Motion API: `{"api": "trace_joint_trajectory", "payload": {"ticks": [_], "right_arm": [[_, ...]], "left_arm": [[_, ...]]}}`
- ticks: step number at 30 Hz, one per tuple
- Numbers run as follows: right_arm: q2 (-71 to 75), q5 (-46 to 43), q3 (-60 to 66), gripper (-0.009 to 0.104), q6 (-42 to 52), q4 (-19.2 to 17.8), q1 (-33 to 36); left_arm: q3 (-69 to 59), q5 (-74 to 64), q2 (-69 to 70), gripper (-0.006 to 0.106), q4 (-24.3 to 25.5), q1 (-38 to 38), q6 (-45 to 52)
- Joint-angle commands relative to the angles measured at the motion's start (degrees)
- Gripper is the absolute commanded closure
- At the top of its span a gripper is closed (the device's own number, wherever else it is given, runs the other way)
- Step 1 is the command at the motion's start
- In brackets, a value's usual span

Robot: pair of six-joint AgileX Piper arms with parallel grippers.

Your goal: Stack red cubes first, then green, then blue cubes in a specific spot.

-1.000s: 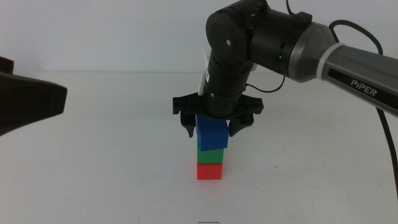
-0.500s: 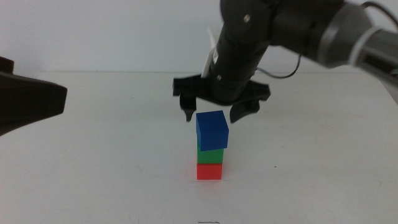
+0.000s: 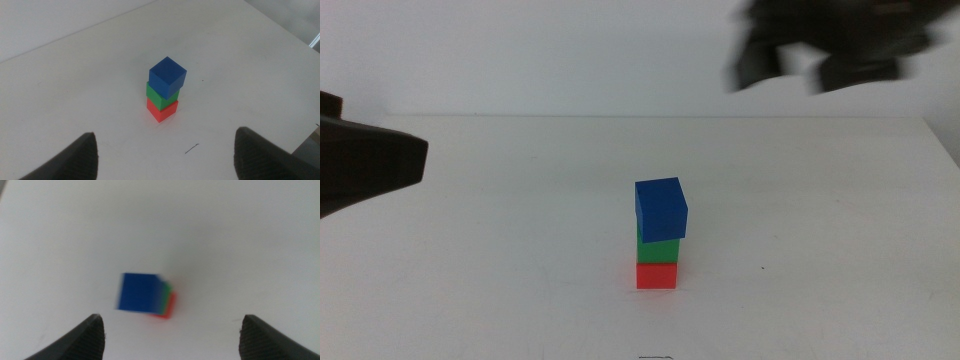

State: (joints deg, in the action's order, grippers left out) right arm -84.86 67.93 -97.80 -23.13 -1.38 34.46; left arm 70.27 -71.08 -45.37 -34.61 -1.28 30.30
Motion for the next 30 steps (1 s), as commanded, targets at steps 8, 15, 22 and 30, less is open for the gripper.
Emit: {"api": "trace_joint_trajectory", "payload": {"ticks": [8,15,22,30], "right_arm": [[26.7,-23.1,26.8,0.013,23.6,7.0,-21.4],[34.9,-28.4,35.1,0.013,30.8,9.8,-24.5],[36.5,-28.4,35.1,0.013,30.3,9.6,-24.5],[36.5,-28.2,35.1,0.013,30.3,9.6,-24.5]], "left_arm": [[1.2,3.1,-0.1,0.008,-2.8,0.1,-0.1],[1.2,3.1,-0.1,0.008,-2.8,0.1,-0.1],[1.2,3.1,-0.1,0.008,-2.8,0.1,-0.1],[-1.6,13.5,3.5,0.008,6.9,0.1,-2.6]]}}
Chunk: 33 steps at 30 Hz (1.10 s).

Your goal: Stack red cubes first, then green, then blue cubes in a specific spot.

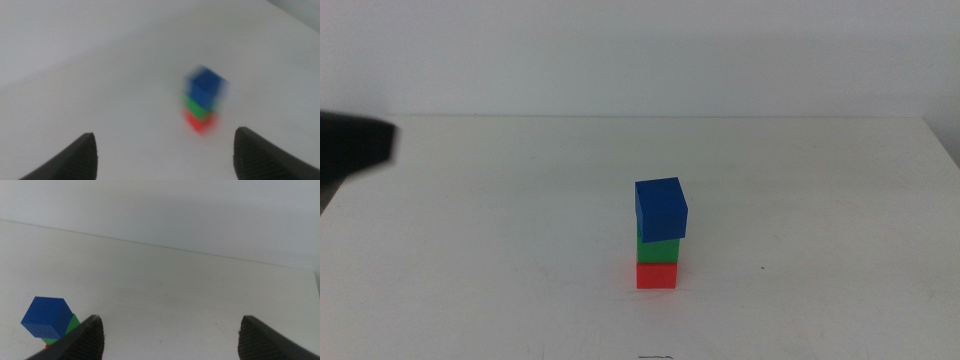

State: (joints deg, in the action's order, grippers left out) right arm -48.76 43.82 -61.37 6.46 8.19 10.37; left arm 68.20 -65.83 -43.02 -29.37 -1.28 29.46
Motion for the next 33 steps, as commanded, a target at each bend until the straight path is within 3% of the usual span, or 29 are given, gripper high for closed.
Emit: {"api": "trace_joint_trajectory", "payload": {"ticks": [1,10,15,33], "right_arm": [[0.4,-4.1,-1.4,0.013,0.7,0.0,-0.4],[0.4,-4.1,-1.4,0.013,0.7,0.0,-0.4],[0.4,-4.1,-1.4,0.013,0.7,0.0,-0.4],[0.4,-4.1,-1.4,0.013,0.7,0.0,-0.4]], "left_arm": [[-1.0,12.6,2.4,0.008,4.5,0.1,-4.0],[-16.4,38.2,12.0,0.008,34.2,0.1,-27.6],[-20.6,37.5,13.4,0.008,35.7,0.1,-37.3],[-27.8,36.5,13.9,0.008,34.7,0.1,-37.1]]}}
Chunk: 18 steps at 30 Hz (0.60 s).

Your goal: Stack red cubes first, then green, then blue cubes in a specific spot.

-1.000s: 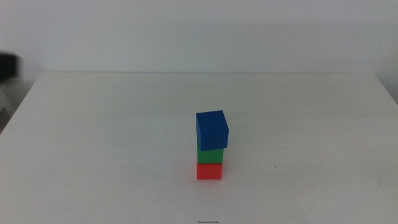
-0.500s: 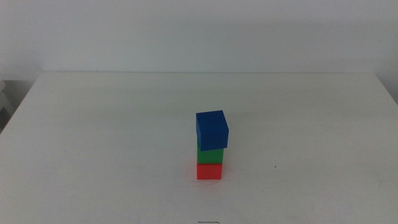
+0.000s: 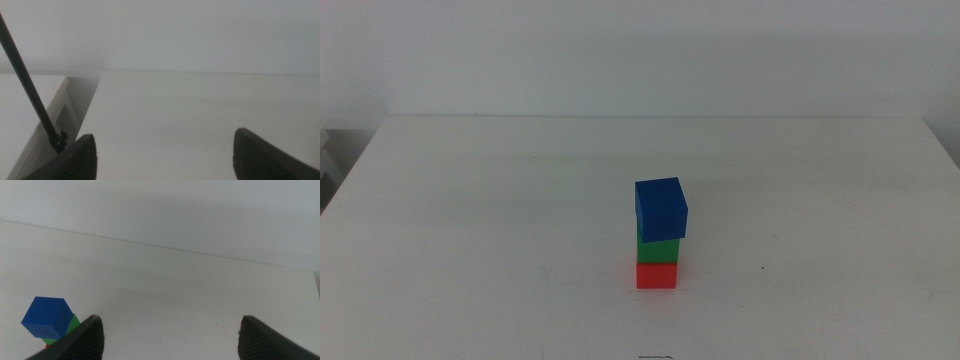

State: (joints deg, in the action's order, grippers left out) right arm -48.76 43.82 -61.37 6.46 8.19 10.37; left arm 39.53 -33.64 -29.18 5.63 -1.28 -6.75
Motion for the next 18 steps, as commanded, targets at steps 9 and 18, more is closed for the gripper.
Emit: {"api": "trace_joint_trajectory", "payload": {"ticks": [9,18], "right_arm": [[2.9,-8.8,2.3,0.013,0.7,-0.6,-0.4],[23.5,-24.0,29.9,0.013,0.7,-3.4,-0.4]], "left_arm": [[-10.4,5.2,11.8,0.008,-0.3,0.1,-0.9],[-23.9,5.6,27.0,0.008,-1.3,0.1,-0.9]]}}
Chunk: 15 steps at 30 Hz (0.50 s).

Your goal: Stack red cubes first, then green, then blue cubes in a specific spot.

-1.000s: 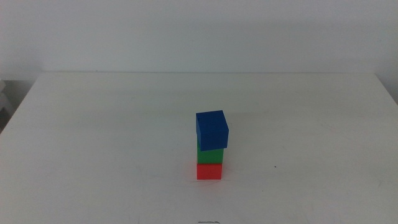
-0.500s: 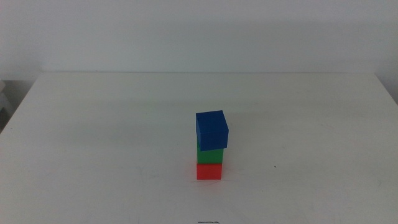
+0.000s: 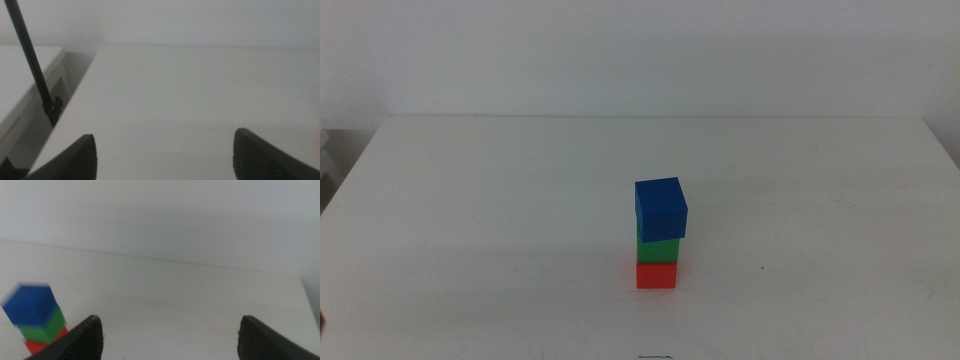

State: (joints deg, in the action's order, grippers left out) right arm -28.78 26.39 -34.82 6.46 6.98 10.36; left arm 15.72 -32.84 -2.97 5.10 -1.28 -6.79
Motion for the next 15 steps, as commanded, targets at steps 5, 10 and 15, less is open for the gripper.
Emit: {"api": "trace_joint_trajectory", "payload": {"ticks": [5,10,15], "right_arm": [[14.9,-10.9,18.1,0.013,0.7,-8.7,-0.4],[22.2,-11.1,27.8,0.013,0.7,-9.0,-0.4],[25.1,-11.5,32.9,0.013,0.7,-9.0,-0.6]], "left_arm": [[-5.1,5.0,4.8,0.008,-1.4,0.1,-0.8],[-9.6,14.0,4.9,0.008,-1.4,0.1,-0.8],[-13.3,22.8,4.9,0.008,-1.4,0.1,-0.8]]}}
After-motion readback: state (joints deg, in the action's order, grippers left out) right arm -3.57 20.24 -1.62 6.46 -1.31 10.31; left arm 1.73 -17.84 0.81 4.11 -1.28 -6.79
